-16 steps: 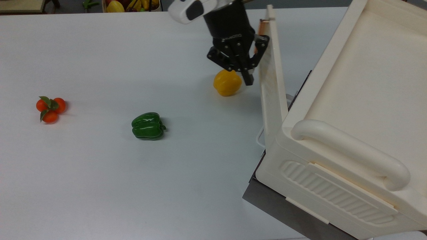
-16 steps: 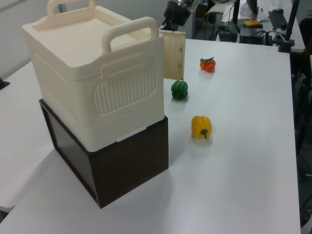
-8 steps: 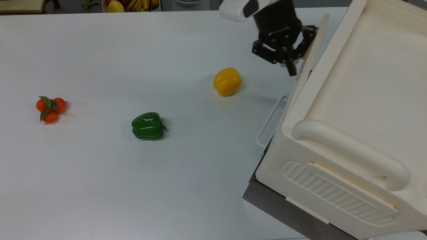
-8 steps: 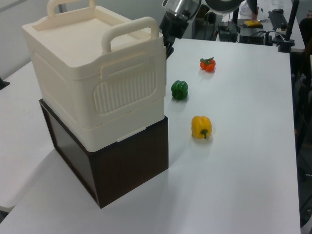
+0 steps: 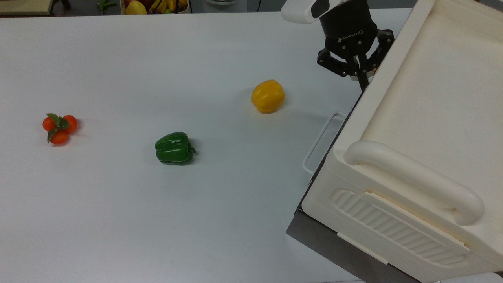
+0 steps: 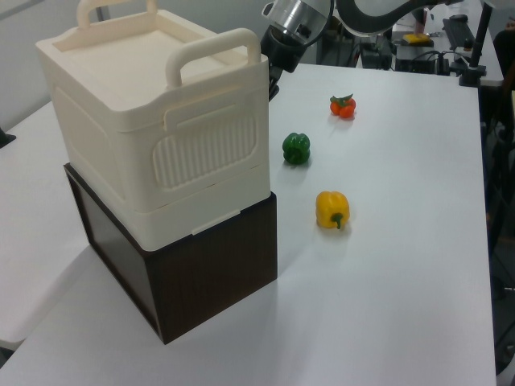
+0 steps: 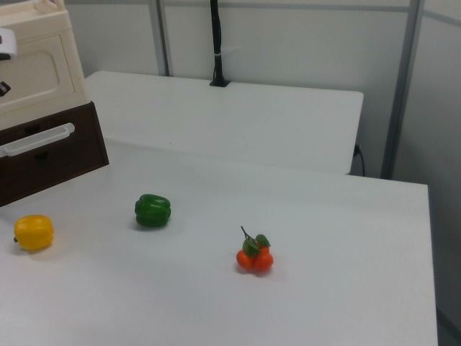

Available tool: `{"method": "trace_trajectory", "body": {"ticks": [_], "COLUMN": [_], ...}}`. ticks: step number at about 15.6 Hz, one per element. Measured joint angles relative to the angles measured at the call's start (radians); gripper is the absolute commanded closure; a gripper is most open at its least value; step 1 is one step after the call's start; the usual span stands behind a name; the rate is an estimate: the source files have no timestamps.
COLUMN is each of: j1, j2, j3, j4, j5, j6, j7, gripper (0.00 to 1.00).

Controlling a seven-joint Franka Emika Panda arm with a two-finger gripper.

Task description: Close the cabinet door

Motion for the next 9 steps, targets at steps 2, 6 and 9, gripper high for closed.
{"method": "trace_trajectory", "body": {"ticks": [2,6,9], "j1": [-0.002,-0.036,-0.067], "j2": [-0.001,-0.028,-0.077], "j3": [-0.003,-0.019,-0.02], "j4": [0.0,0.004,0.007], "j5": [0.0,-0.015,-0.102], "j6": [-0.003,-0.146,-0.326], "j7": [0.0,-0.005,-0.005], "gripper": [1.0,0.89,0.3]}}
